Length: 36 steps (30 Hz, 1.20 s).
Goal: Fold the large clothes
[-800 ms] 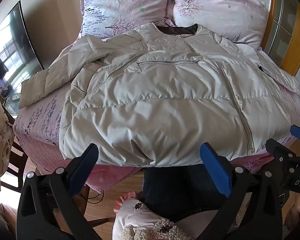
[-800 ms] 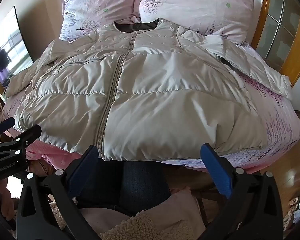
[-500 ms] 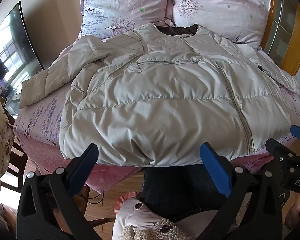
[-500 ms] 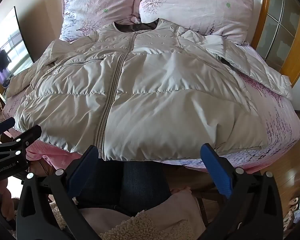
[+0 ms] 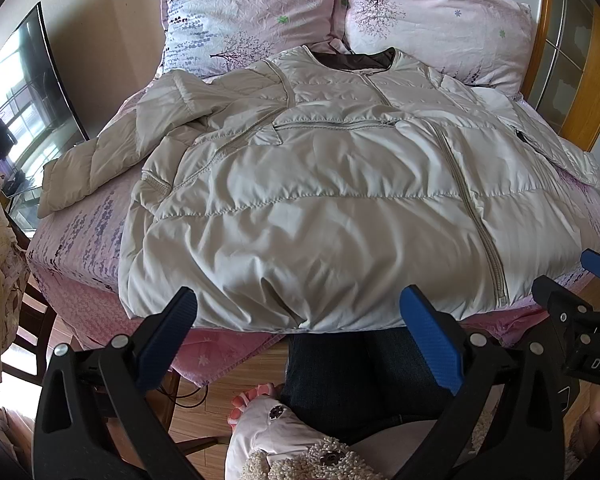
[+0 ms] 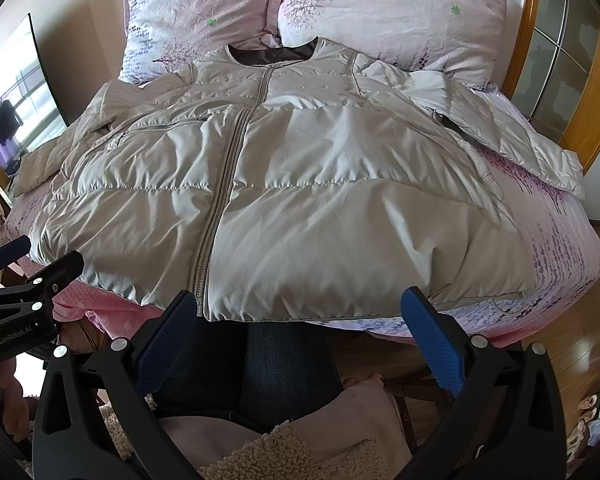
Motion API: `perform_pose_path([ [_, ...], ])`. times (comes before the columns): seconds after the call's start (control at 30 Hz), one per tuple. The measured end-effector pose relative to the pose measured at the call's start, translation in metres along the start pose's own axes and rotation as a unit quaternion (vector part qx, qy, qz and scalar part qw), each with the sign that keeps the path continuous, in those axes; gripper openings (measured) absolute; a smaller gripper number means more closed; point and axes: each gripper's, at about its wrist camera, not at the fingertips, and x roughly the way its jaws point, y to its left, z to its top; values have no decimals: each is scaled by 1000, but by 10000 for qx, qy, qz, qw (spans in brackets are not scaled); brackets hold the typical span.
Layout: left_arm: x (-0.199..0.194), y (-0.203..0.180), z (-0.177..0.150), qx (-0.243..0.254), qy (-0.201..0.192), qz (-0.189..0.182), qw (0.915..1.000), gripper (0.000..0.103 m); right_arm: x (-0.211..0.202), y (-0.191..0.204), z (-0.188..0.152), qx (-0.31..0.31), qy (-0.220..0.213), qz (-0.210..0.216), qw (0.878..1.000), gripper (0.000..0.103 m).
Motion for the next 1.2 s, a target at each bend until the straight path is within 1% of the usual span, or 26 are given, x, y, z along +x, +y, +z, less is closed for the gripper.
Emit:
perform_pose_path([
  [1.2,0,0,0,6,9,4,10000,101,-2,-1,-1,28,-13,40,10000,102],
])
